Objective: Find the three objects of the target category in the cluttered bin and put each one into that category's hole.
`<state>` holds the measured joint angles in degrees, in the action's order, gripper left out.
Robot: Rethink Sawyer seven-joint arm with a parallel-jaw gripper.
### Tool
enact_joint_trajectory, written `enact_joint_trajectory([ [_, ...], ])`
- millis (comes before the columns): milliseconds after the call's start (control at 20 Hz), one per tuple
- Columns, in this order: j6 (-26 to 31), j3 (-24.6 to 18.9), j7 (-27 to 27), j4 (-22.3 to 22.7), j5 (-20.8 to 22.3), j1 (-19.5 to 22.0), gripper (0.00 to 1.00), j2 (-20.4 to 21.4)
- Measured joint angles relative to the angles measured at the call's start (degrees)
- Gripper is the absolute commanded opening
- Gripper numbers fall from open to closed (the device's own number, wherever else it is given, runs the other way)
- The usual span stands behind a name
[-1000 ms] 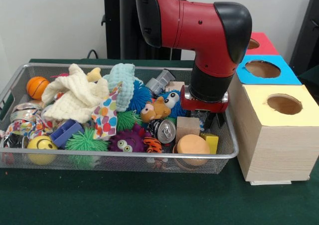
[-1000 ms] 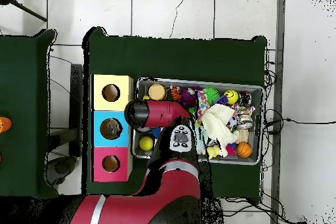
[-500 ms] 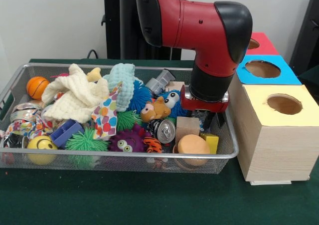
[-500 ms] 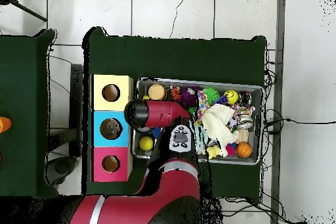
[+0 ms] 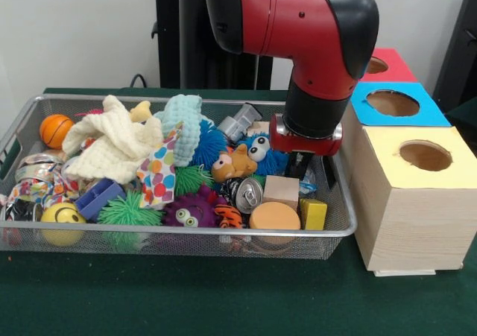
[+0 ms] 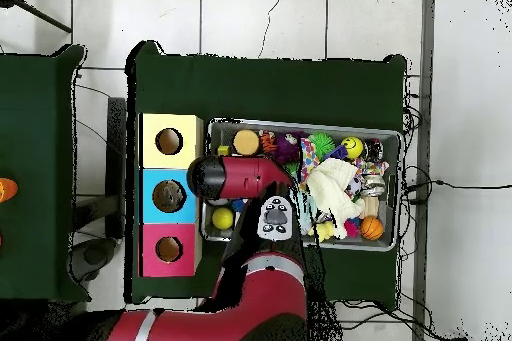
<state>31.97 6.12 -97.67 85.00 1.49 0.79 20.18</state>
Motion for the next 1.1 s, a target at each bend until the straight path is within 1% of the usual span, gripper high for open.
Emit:
enact_joint_trajectory([
  [150, 0.01, 0.02, 0.00, 1.82, 0.02, 0.00, 0.00, 1.83],
  [600, 0.01, 0.11, 0.00, 4.84, 0.02, 0.01, 0.00, 5.75],
  [850, -0.65, 0.12, 0.00, 5.03, 0.00, 0.09, 0.00, 4.90],
  [950, -2.35, 0.12, 0.00, 5.03, 0.07, 0.19, 0.00, 3.24],
  [1000, -6.67, 0.11, 0.00, 5.00, 0.80, 0.25, 1.00, 0.62],
  [1100, -7.33, 0.12, 0.00, 5.01, 0.89, 0.26, 1.00, 0.46],
])
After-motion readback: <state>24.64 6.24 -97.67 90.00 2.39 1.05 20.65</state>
